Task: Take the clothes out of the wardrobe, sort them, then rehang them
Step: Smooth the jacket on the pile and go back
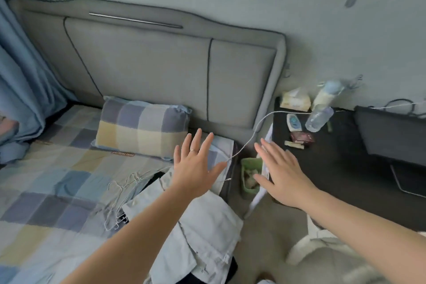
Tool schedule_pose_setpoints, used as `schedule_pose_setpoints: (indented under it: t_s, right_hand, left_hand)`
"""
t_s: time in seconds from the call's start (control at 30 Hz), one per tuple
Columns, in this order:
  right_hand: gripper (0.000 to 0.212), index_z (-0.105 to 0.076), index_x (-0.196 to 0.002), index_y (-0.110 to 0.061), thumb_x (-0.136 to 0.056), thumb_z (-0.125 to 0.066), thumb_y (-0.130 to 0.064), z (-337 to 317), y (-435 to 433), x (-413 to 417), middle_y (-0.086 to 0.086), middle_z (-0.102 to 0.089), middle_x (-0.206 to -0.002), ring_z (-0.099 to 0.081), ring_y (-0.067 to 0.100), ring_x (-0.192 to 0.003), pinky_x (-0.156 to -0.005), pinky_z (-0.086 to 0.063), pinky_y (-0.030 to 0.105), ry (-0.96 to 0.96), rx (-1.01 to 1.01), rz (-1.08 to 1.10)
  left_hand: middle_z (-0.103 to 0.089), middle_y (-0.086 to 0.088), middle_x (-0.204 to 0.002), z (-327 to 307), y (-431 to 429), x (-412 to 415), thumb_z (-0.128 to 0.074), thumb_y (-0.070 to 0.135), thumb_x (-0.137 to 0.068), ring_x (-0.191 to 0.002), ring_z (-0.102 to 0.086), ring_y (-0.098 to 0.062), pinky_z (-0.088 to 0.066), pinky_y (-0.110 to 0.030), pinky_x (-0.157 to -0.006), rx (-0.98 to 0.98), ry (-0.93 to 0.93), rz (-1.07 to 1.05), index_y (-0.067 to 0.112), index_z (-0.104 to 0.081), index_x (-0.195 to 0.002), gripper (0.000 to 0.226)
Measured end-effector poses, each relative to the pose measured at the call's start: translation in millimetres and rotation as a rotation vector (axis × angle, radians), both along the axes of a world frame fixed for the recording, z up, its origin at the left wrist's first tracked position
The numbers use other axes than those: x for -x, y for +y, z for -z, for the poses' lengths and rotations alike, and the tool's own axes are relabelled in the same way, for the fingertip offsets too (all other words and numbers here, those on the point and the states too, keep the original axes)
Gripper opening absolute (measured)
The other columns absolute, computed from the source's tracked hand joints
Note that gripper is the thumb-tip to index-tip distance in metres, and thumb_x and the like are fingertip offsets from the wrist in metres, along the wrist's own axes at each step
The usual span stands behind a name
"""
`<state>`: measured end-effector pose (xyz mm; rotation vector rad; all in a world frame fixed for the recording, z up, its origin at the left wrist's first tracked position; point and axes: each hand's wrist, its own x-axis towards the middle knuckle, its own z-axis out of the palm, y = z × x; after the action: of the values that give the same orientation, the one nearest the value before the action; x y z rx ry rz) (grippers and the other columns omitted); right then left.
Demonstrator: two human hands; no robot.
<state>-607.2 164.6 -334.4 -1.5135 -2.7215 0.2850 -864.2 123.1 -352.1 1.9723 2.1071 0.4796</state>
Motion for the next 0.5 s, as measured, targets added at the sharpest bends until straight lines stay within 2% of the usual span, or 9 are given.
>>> schedule_pose_setpoints:
  t_s: [0.1,0.2,0.3,0.5]
  right_hand:
    - [0.075,0.009,-0.155,-0.031,-0.098,-0.032,-0.058,-18.3,-10.1,-49.3,-0.010,0.014,-0.162,0.010,0.014,-0.150,-0.121,-0.006,0.045,0.002,-0.068,0.109]
    - [0.075,0.004,-0.155,-0.030,-0.097,-0.035,-0.057,-36.2,-26.3,-102.9,-0.009,0.012,-0.163,0.008,0.014,-0.150,-0.121,-0.008,0.045,0.022,-0.127,0.237]
    - [0.075,0.003,-0.156,-0.030,-0.098,-0.036,-0.056,-53.5,-49.3,-161.1,-0.009,0.010,-0.163,0.007,0.014,-0.150,-0.121,-0.007,0.046,0.037,-0.167,0.370]
    - [0.074,0.004,-0.155,-0.032,-0.096,-0.034,-0.057,-89.2,-117.8,-300.3,-0.011,0.008,-0.163,0.007,0.014,-0.150,-0.121,-0.008,0.046,0.046,-0.288,0.677]
  left_hand:
    - [0.008,0.009,-0.167,-14.0,18.2,-49.5,-0.027,0.077,-0.089,-0.153,0.012,-0.018,0.000,-0.051,-0.123,-0.049,-0.019,0.113,0.042,0.000,-0.156,0.080]
    - [0.010,0.011,-0.166,-27.7,33.3,-107.4,-0.016,0.082,-0.084,-0.152,0.014,-0.017,0.006,-0.050,-0.121,-0.086,-0.010,0.244,0.046,0.005,-0.154,0.082]
    - [0.011,0.013,-0.166,-42.8,42.0,-172.6,-0.022,0.081,-0.087,-0.152,0.014,-0.017,0.012,-0.046,-0.117,-0.136,-0.016,0.367,0.048,0.005,-0.153,0.079]
    - [0.009,0.010,-0.167,-83.6,32.0,-322.6,-0.015,0.082,-0.086,-0.153,0.014,-0.019,0.008,-0.048,-0.119,-0.243,-0.047,0.659,0.045,0.004,-0.155,0.081]
